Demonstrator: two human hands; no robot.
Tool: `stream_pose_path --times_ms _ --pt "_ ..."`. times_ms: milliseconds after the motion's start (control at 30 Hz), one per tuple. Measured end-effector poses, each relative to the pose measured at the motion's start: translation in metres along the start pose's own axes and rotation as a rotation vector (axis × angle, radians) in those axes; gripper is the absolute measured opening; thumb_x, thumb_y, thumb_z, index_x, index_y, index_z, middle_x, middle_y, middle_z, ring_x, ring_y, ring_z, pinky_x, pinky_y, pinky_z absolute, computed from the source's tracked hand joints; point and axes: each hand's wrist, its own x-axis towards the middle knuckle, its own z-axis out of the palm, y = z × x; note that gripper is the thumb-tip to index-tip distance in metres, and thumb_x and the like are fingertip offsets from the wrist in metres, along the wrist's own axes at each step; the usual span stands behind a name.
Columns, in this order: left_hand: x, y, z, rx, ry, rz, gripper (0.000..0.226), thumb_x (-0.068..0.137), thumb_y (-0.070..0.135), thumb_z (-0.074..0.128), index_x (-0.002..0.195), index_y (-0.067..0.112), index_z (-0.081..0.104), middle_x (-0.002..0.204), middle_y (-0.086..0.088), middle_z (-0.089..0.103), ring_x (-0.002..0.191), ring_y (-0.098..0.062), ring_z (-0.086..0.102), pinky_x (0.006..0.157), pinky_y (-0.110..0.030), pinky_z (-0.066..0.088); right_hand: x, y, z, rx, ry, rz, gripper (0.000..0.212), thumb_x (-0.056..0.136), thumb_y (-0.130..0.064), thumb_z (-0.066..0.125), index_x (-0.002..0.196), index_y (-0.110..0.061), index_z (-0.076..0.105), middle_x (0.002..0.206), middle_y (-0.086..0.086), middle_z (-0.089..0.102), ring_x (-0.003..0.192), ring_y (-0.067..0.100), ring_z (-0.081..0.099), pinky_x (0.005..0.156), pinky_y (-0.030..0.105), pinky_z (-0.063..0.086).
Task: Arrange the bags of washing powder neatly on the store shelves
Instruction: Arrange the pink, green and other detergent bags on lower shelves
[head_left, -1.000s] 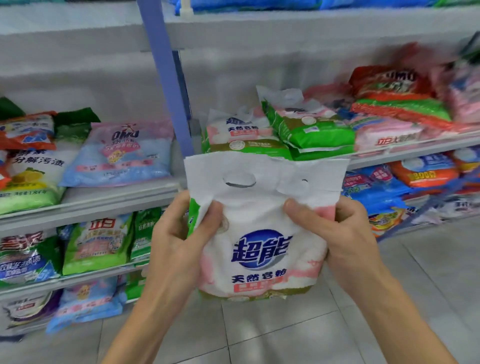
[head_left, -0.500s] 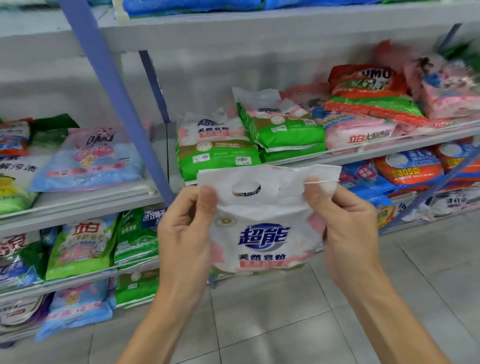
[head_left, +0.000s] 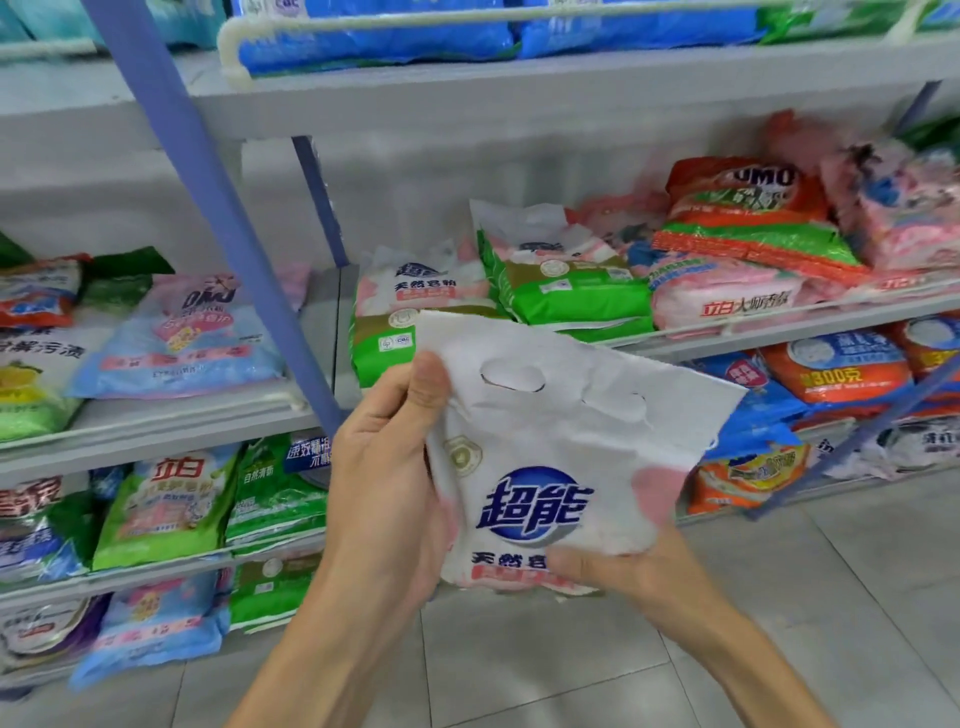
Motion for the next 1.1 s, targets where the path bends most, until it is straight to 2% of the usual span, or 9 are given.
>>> stream_pose_path --times_ms 100,167,233,333,500,667,833,967,1100 --pt "0.011 0.008 0.003 0.103 -0.063 -0.071 0.043 0.088 0.037 0.064 0.114 0.003 0.068 0.110 -0.015 0.076 0.100 -0.029 0.075 0.084 -0.041 0.063 0.005 -0.002 -0.006 0.145 0.198 0.008 0.065 0.053 -0.017 0.096 0.112 -0.009 0.069 0.095 0.009 0.080 0.084 0.023 0.078 0.066 0.028 0.061" --pt "0.022 0.013 -0.001 0.322 -0.123 -0.055 0.040 0.083 0.040 0.067 0.109 0.011 0.072 0.106 -0.008 0.078 0.093 -0.023 0.077 0.073 -0.031 0.063 0.007 -0.008 -0.008 0.219 0.240 0.051 0.053 0.058 -0.013 0.094 0.105 -0.011 0.070 0.090 0.010 0.080 0.077 0.026 0.078 0.061 0.032 0.062" --pt "0.023 0.006 -0.008 0.575 -0.246 -0.153 0.046 0.073 0.040 0.073 0.115 0.020 0.069 0.104 0.002 0.079 0.087 -0.015 0.077 0.064 -0.022 0.059 0.009 -0.016 -0.010 0.283 0.272 0.068 0.044 0.066 -0.017 0.082 0.108 -0.012 0.071 0.094 0.012 0.080 0.080 0.029 0.078 0.065 0.039 0.064" --pt "0.010 -0.016 -0.017 0.661 -0.404 -0.414 0.074 0.064 0.019 0.089 0.129 0.029 0.055 0.109 0.006 0.078 0.096 -0.017 0.076 0.077 -0.029 0.062 0.013 -0.031 -0.018 0.320 0.337 0.084 0.046 0.071 -0.031 0.082 0.114 -0.019 0.072 0.100 0.010 0.080 0.089 0.031 0.078 0.082 0.050 0.062" --pt "0.014 -0.035 -0.018 0.374 -0.196 -0.375 0.071 0.060 0.012 0.087 0.126 0.016 0.060 0.106 -0.013 0.078 0.089 -0.037 0.076 0.069 -0.040 0.063 0.012 -0.044 -0.032 0.349 0.194 0.111 0.107 0.023 -0.050 0.103 0.120 -0.017 0.070 0.109 0.012 0.078 0.091 0.031 0.078 0.066 0.037 0.062" --pt "0.039 -0.030 -0.008 0.300 -0.129 -0.310 0.066 0.062 0.021 0.092 0.121 0.023 0.063 0.103 -0.008 0.079 0.086 -0.032 0.077 0.073 -0.043 0.062 0.023 -0.041 -0.023 0.456 0.234 0.091 0.100 0.006 -0.039 0.103 0.101 -0.019 0.080 0.106 0.018 0.078 0.088 0.040 0.077 0.064 0.047 0.063" --pt "0.077 -0.021 0.008 0.325 -0.083 -0.256 0.054 0.077 0.044 0.069 0.129 0.040 0.054 0.096 0.007 0.080 0.086 -0.016 0.078 0.085 -0.039 0.057 0.063 -0.077 -0.022 0.285 0.360 0.022 0.043 0.060 -0.026 0.084 0.099 -0.008 0.075 0.087 0.017 0.079 0.068 0.030 0.077 0.052 0.035 0.061" --pt "0.114 -0.014 0.021 0.409 -0.013 -0.132 0.036 0.097 0.039 0.059 0.131 0.047 0.048 0.080 0.027 0.074 0.070 0.005 0.071 0.062 -0.019 0.054 0.099 -0.103 -0.028 0.137 0.347 0.011 0.044 0.068 -0.033 0.079 0.107 -0.014 0.075 0.092 0.011 0.080 0.077 0.029 0.078 0.066 0.040 0.063" --pt "0.155 -0.008 0.050 0.372 0.015 -0.081 0.034 0.101 0.028 0.059 0.134 0.031 0.053 0.083 0.016 0.078 0.067 0.003 0.072 0.056 -0.016 0.054 0.141 -0.132 -0.056 -0.048 0.394 -0.070 0.038 0.082 -0.034 0.077 0.117 -0.019 0.069 0.090 0.001 0.080 0.074 0.022 0.078 0.073 0.037 0.060"
